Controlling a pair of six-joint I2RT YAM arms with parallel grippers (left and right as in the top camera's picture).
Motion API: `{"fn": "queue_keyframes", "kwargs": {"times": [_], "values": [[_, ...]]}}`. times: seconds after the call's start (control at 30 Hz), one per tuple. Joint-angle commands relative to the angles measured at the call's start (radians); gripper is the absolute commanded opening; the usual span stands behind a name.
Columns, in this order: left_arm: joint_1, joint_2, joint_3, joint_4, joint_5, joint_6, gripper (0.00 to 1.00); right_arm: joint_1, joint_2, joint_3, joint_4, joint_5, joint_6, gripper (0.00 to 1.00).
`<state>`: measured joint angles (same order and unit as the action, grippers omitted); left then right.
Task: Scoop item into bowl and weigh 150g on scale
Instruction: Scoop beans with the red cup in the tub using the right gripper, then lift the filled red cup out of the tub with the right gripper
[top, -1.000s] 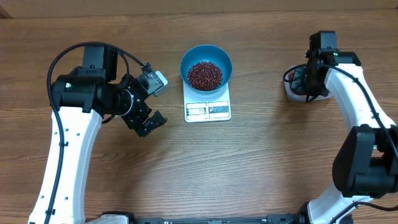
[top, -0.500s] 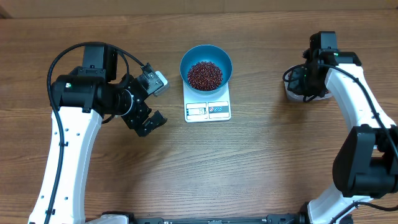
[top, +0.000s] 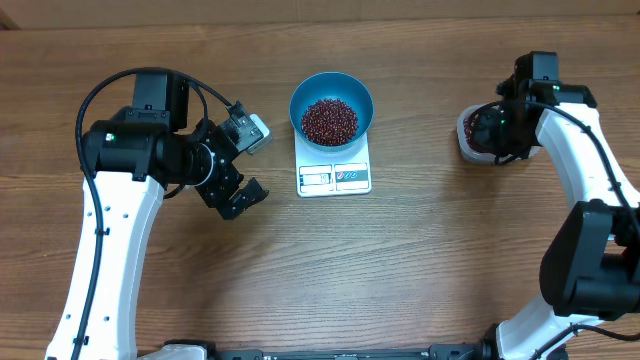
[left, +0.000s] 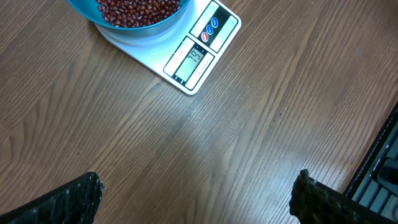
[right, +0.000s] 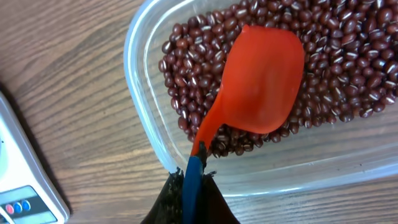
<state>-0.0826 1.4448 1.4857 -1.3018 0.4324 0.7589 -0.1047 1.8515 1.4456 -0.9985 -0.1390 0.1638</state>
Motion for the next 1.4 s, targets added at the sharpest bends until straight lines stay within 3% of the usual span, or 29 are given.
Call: {"fn": "queue_keyframes", "kwargs": {"times": [0.0,0.53,1.37], "values": [[0.004,-0.013,0.02,0.001,0.002,-0.007,1.0,-0.01,0.013,-0.018,-0.013,-0.046,-0.008,0.04],[0.004,-0.013,0.02,0.001,0.002,-0.007,1.0,-0.154,0.013,0.009,-0.052,-0.468,-0.137,0.04],[0.004,-0.013,0.02,0.001,0.002,-0.007,1.0,-0.318,0.013,-0.034,-0.066,-0.512,-0.192,0.04]]}}
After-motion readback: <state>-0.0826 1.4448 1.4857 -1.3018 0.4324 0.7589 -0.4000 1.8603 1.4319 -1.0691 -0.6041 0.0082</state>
